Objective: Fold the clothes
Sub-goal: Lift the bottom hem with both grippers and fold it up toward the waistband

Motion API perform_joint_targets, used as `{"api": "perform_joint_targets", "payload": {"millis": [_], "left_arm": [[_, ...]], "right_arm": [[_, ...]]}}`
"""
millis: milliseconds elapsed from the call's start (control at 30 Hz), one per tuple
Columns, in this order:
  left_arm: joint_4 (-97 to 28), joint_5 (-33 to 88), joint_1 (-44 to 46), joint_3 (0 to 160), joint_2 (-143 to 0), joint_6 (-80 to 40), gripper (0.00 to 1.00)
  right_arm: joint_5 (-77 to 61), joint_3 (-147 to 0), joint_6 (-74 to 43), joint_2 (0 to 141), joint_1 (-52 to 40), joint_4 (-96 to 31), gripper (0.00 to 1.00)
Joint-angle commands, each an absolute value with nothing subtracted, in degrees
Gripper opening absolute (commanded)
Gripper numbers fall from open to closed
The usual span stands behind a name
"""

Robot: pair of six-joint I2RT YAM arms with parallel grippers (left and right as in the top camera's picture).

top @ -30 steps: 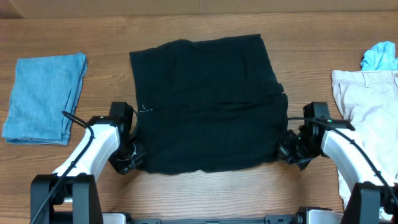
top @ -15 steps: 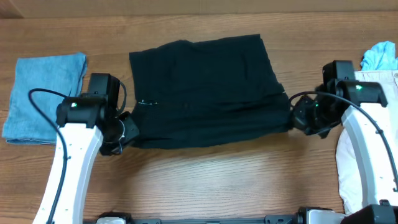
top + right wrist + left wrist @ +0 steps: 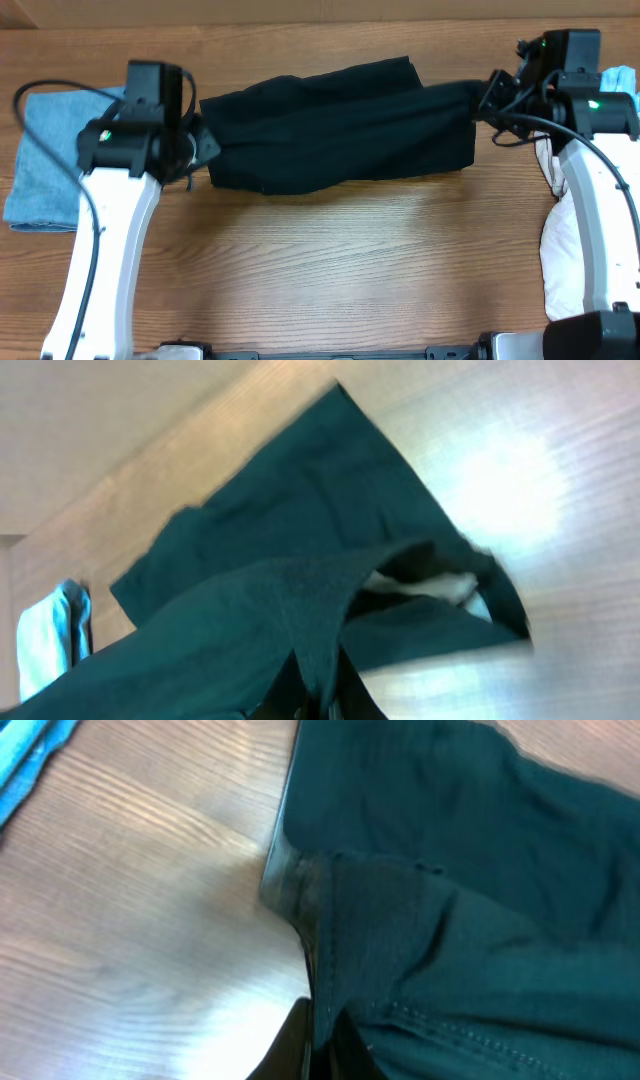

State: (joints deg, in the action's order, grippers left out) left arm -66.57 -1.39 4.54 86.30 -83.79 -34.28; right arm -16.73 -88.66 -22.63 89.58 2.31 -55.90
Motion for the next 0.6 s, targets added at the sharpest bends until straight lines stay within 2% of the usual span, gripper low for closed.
{"api": "perform_joint_targets", "payload": {"millis": [0, 267, 567], "left_arm": [[-60.14, -5.91, 4.14, 87.59, -88.79, -33.19, 0.04], [-49.17, -13.06, 4.10, 87.59, -96.27, -32.80, 0.04], [-41.89, -19.73, 4.10, 87.59, -108.05, -33.43, 0.04]], "right_arm": [[-15.46, -90.13, -22.48, 91.55, 0.14, -49.87, 0.04], [-12.45, -90.13, -22.65, 101.19, -2.92, -42.28, 0.04], [-12.45, -90.13, -22.70, 112.03, -3.49, -26.15, 0.04]]}}
